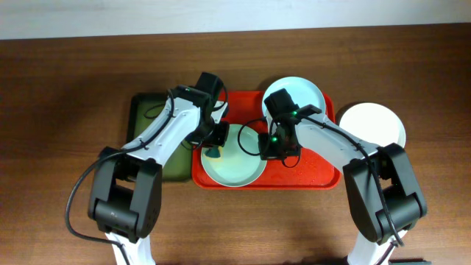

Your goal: Clean dirty plates on tray and stack at the side

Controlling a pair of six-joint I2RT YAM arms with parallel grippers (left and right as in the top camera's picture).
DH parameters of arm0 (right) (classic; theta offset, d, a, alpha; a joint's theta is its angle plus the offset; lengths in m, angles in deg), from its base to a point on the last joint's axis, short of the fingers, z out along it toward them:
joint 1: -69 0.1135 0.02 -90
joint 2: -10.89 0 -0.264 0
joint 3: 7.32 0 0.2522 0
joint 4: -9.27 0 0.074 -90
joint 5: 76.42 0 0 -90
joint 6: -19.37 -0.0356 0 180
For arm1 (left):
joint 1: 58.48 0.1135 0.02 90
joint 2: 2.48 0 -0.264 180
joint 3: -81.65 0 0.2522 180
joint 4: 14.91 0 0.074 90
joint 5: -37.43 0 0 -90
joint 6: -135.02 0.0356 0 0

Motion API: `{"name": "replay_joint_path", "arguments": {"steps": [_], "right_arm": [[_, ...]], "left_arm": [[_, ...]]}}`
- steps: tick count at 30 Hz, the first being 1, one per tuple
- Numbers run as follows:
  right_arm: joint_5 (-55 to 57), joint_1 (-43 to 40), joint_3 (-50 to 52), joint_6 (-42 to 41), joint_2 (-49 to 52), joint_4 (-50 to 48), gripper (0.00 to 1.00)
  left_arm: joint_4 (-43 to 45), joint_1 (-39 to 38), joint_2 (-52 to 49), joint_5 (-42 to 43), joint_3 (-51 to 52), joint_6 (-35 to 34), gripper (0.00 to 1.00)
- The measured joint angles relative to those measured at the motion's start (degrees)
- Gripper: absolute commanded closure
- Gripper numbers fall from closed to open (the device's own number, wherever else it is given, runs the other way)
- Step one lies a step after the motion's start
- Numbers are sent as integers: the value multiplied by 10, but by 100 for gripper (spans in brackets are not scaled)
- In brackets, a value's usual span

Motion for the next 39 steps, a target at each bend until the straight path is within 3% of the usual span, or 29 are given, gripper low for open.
{"name": "replay_joint_path", "arguments": {"steps": [6,11,13,15,18,25,28,34,36,38,39], "right_arm": [[0,0,0,0,0,-1,96],[2,0,0,0,0,-1,96],[2,0,0,-1,0,0,96],[2,0,0,-1,0,0,96],[2,0,0,-1,0,-2,96],[2,0,0,0,0,-3,96],[2,0,0,0,0,-4,96],[7,-1,0,0,0,-4,96],[7,-1,0,0,0,-4,96],[7,-1,0,0,0,-4,96],[7,-1,0,0,0,-4,87]], "left_arm": [[104,0,6,16,89,-44,100],[154,-48,7,130,103,-51,100],[131,-46,6,144,93,-55,100],[57,-25,5,101,42,-54,100],[21,-8,5,9,10,-52,100],[102,-9,6,-42,70,-57,100],[146,-4,10,1,101,-59,100],[210,0,-19,200,111,-55,100],[204,-1,-30,259,109,-48,100],[149,-3,-30,259,87,-41,100],[131,-3,-30,240,75,-40,100]]}}
